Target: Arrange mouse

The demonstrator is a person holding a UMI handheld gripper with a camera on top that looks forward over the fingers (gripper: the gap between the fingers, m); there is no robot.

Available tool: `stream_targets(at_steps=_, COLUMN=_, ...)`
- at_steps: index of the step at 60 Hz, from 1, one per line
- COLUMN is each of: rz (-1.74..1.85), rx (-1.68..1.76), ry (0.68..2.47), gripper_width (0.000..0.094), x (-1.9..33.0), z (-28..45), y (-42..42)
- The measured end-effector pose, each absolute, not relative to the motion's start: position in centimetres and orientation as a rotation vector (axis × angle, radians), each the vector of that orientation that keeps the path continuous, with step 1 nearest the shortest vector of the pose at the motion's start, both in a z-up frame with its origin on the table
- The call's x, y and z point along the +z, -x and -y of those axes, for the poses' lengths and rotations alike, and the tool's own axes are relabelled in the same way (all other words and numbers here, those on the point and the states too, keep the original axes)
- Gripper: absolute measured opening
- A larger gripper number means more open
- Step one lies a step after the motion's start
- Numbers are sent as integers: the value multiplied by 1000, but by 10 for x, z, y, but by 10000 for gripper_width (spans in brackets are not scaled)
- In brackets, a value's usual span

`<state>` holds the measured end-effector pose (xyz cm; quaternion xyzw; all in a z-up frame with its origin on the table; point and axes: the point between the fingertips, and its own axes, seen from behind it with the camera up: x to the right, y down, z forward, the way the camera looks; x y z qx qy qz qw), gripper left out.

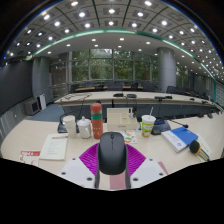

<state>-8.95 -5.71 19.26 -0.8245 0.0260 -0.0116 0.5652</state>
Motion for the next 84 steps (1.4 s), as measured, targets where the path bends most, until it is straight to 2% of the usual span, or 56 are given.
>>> stream_targets(at_steps=4, rz=-73, rx=-42, ry=1981, gripper_width=344, x=173, z=58, y=51)
stream_targets(at_steps=18, rz=-52, rx=-24, ry=2202, gripper_width=345, x=35, z=92, y=-22)
stream_targets(at_steps=24, rz=-51, rx=-6, ry=2243, gripper_width=354, x=1, z=98, y=-32)
stream_targets(at_steps=28, rz=-53, rx=20, ry=2266, gripper_width=411, x=-11, z=101, y=-35)
stream_targets(at_steps=33, rz=-39, rx=44, ry=2269, gripper_width=511, x=-9, z=104, y=-34)
stream_targets(at_steps=37, rz=-44, rx=15, ry=2262, gripper_width=757, x=0, z=109, y=-39)
stream_targets(at_steps=40, rz=-42, rx=7, ry=2248, gripper_width=869, x=14, z=113, y=-41)
stream_targets(at_steps=51, rz=-72, rx=-26, ry=2183, gripper_width=857, x=88, z=159, y=-36)
stream_targets(at_steps=64, rz=-80, rx=-70, ry=2144, gripper_width=855, x=164, z=258, y=-8)
stream_targets(at_steps=72, rz=-57, rx=-141, ry=2119, gripper_width=859, x=194, z=318, y=3)
stream_targets(at_steps=84, rz=-70, rx=-166, ry=2110, gripper_width=858, x=213, z=377, y=17)
